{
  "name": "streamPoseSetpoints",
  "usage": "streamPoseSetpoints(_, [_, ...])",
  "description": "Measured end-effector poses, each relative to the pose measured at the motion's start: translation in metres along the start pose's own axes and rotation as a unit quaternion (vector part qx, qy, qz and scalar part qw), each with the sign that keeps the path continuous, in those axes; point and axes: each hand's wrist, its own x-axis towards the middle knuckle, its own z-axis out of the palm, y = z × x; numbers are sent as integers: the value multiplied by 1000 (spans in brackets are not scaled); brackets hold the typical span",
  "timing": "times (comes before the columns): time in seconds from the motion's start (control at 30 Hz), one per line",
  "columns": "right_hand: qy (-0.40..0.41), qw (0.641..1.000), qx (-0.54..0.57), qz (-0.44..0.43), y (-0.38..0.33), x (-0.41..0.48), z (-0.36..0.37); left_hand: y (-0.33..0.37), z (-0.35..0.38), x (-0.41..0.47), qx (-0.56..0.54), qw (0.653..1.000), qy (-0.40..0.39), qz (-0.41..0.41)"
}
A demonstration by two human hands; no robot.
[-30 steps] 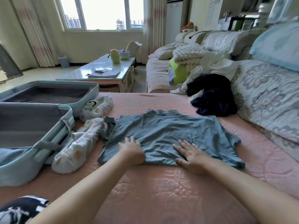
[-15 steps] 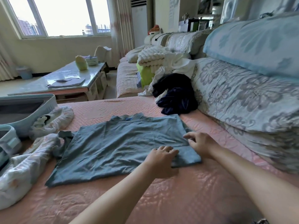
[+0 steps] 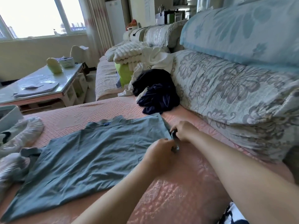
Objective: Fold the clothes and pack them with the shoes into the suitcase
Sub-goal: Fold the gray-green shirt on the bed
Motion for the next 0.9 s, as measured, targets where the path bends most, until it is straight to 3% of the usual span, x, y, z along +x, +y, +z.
streamPoseSetpoints(0.17, [87, 981, 171, 25, -35, 6, -15, -37, -42, -19, -114, 976, 73, -173])
streamPoseSetpoints(0.3, [122, 969, 214, -39, -100, 15, -20, -75, -74, -46, -175, 942, 60, -279])
streamPoseSetpoints(0.43, [94, 963, 206, -149, -181, 13, -6, -106, -101, -83, -207, 910, -16, -359])
streamPoseSetpoints(0.57, [-24, 952, 157, -263, -243, 6, 31, -137, -122, -123, -168, 867, -233, -408])
streamPoseSetpoints(0.63, [-58, 951, 96, -289, -255, 6, 47, -154, -131, -137, -147, 852, -298, -404])
streamPoseSetpoints(0.7, [-47, 953, 69, -293, -253, 9, 51, -166, -137, -138, -116, 870, -270, -396])
streamPoseSetpoints(0.8, [-37, 970, 55, -236, -230, 15, 45, -173, -142, -126, 18, 924, -156, -349])
streamPoseSetpoints(0.9, [-15, 981, 20, -193, -201, 22, 42, -184, -133, -109, 61, 943, -54, -323])
